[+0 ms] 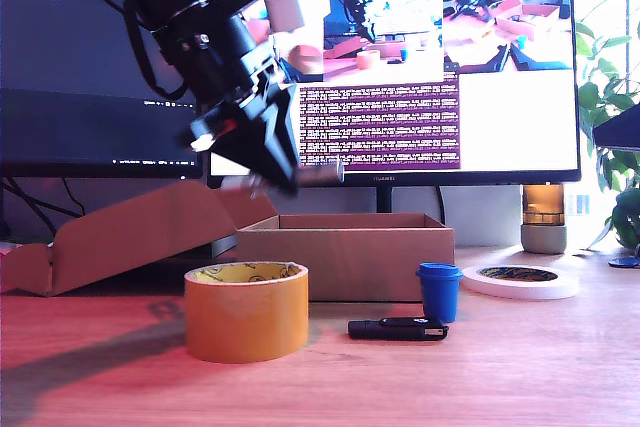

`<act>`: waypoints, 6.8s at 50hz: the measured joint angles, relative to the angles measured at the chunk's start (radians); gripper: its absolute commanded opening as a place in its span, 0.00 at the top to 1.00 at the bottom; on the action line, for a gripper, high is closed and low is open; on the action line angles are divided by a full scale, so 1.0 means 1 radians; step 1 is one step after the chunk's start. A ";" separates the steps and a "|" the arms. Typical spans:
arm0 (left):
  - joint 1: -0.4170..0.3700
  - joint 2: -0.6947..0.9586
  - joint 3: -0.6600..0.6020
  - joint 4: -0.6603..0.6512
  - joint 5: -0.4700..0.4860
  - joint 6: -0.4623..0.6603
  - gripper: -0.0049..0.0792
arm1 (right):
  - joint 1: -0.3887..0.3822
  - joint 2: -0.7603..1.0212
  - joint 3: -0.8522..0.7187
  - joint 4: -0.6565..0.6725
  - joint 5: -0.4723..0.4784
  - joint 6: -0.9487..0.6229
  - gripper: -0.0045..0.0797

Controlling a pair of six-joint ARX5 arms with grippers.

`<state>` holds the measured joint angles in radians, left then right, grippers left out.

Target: Pick up the laser pointer and place it inside the cardboard box

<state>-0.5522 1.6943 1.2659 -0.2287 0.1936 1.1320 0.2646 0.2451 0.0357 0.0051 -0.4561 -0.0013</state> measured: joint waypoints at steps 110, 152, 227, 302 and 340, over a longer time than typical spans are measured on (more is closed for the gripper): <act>0.001 0.510 0.544 -0.211 0.251 -0.863 0.97 | 0.000 0.000 0.000 -0.040 0.028 0.000 0.96; -0.015 0.521 0.544 -0.170 0.243 -0.863 0.72 | 0.000 0.000 0.000 -0.089 0.129 0.000 0.96; 0.057 0.236 0.557 -0.346 0.144 -0.928 0.97 | -0.048 0.000 0.000 -0.021 0.336 0.003 0.96; 0.314 -0.583 -0.664 0.307 0.092 -1.144 0.97 | -0.048 0.000 0.000 -0.071 0.549 0.079 0.96; 0.405 -1.228 -1.191 0.249 0.073 -1.310 0.97 | -0.048 0.000 0.000 -0.180 0.549 0.079 0.96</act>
<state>-0.1474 0.4660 0.0753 0.0200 0.2668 -0.1780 0.2165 0.2451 0.0357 -0.1749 0.0933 0.0776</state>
